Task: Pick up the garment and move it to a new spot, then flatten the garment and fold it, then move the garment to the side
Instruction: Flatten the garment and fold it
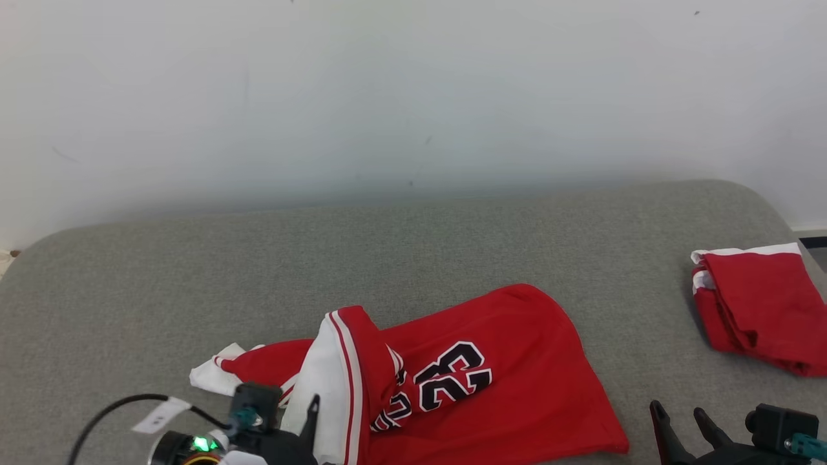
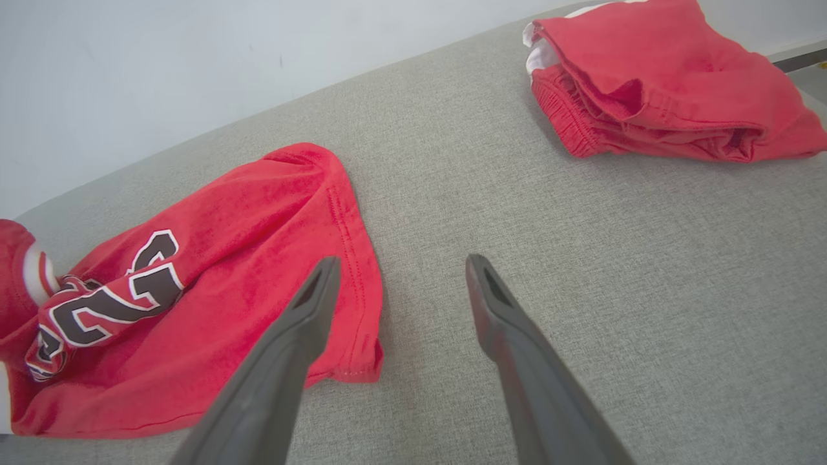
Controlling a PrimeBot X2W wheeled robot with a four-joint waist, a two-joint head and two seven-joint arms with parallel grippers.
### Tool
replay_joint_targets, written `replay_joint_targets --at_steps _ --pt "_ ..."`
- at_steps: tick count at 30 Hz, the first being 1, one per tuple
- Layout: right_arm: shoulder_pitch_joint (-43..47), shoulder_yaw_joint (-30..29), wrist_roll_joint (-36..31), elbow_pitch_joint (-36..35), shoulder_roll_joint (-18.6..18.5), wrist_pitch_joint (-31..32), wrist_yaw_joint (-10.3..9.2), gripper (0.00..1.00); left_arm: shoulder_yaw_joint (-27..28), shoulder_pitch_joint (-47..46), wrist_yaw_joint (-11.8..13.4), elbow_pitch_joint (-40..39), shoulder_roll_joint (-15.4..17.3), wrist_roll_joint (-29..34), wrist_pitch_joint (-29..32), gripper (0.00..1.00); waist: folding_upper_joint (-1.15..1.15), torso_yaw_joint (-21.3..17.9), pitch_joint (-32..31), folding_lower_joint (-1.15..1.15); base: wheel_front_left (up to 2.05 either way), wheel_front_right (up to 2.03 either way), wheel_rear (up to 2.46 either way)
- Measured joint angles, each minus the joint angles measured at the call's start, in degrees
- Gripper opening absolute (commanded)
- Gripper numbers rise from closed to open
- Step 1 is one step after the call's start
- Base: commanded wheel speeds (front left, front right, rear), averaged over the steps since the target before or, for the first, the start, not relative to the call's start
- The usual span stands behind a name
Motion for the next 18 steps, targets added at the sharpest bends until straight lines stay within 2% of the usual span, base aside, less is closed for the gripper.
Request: replay_joint_targets --at_steps 4,9,11,13,14,15,16,18 --pt "-0.21 0.23 -0.07 -0.37 0.01 0.11 0.0 1.0 -1.82 -0.53 -0.52 2.14 -0.73 1.02 0.46 1.0 0.0 -0.69 0.11 0.0 0.0 0.0 0.0" --pt "-0.2 -0.09 -0.67 -0.98 0.0 0.32 0.0 1.0 -1.82 -1.36 2.45 7.24 -1.43 1.72 1.02 1.0 0.0 -1.75 0.44 0.0 0.0 0.0 0.0" --pt "-0.19 -0.1 -0.68 -1.2 0.0 0.64 0.0 1.0 -1.82 -1.63 2.42 9.09 -1.87 1.48 1.65 1.0 0.0 -2.06 0.58 0.0 0.0 0.0 0.0" --pt "-0.19 -0.07 -0.67 -1.35 0.0 0.67 0.0 1.0 -2.09 -2.59 1.04 10.25 -2.3 0.98 1.65 1.0 0.0 -2.28 0.7 0.0 0.0 0.0 0.0" --pt "-0.19 -0.07 -0.67 -1.41 0.0 0.67 0.0 1.0 -2.14 -3.0 0.76 10.8 -2.54 0.88 1.55 0.54 0.0 -2.34 0.77 0.0 0.0 0.0 0.0" --pt "-0.19 -0.11 -0.67 -1.44 0.0 0.68 0.0 1.0 -2.23 -3.25 0.76 11.23 -2.64 0.87 1.26 0.0 0.0 -2.38 0.81 0.0 0.0 0.0 0.0" --pt "-0.18 -0.16 -0.67 -1.47 0.0 0.68 0.0 1.0 -2.2 -3.37 0.86 11.55 -2.66 0.88 0.75 0.0 0.0 -2.35 0.81 0.0 0.0 0.0 0.0" --pt "-0.15 -0.47 -0.66 -1.56 0.01 0.66 0.0 1.0 -1.92 -3.44 2.77 11.95 -2.45 1.29 -0.6 0.0 0.0 -2.14 0.79 0.0 0.0 0.0 0.0"
